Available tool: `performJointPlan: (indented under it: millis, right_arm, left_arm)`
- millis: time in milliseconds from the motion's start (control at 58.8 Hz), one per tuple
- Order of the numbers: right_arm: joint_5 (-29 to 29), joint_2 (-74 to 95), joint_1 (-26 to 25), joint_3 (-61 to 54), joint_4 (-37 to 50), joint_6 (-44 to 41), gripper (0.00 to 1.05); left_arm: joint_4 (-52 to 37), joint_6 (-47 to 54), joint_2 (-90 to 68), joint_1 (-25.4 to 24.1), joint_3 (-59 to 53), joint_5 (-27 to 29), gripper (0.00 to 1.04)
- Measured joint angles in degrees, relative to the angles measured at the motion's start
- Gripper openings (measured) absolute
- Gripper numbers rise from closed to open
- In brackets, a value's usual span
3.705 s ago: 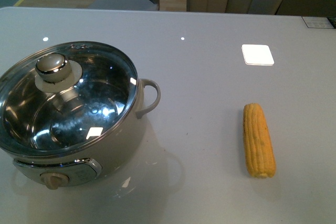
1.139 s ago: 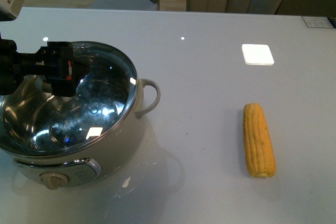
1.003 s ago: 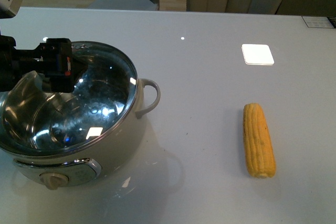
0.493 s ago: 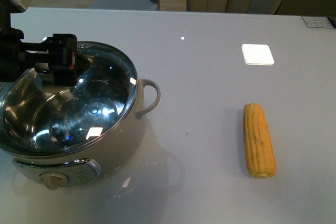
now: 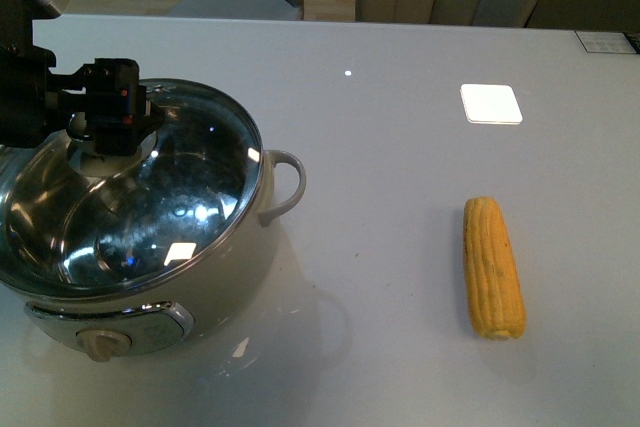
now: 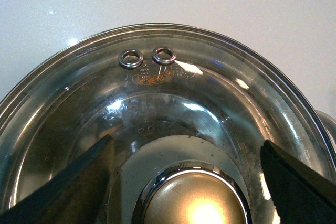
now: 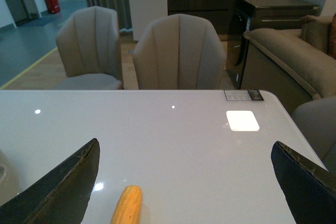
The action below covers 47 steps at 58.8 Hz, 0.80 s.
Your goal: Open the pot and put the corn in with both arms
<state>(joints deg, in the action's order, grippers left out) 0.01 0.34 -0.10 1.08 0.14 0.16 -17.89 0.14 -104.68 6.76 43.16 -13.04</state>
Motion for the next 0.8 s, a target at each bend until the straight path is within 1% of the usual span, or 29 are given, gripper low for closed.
performJointPlan:
  millis: [136,187,595,799]
  right_arm:
    - [0.02,0.0,0.0,0.0,0.0,0.0,0.96]
    - [0.0,0.0,0.0,0.0,0.0,0.0,0.96]
    - [0.0,-0.02,0.0,0.0,0.0,0.0,0.96]
    - [0.0,-0.02,0.0,0.0,0.0,0.0,0.96]
  left_arm:
    - [0.17,0.0,-0.02,-0.02,0.13,-0.09,0.51]
    - [0.2,0.13,0.0,0.0,0.22,-0.02,0.45]
    - [0.24,0.57,0.0,0.07,0.24,0.0,0.44]
    - [1.16,0.61,0.68,0.22,0.46,0.85,0.44]
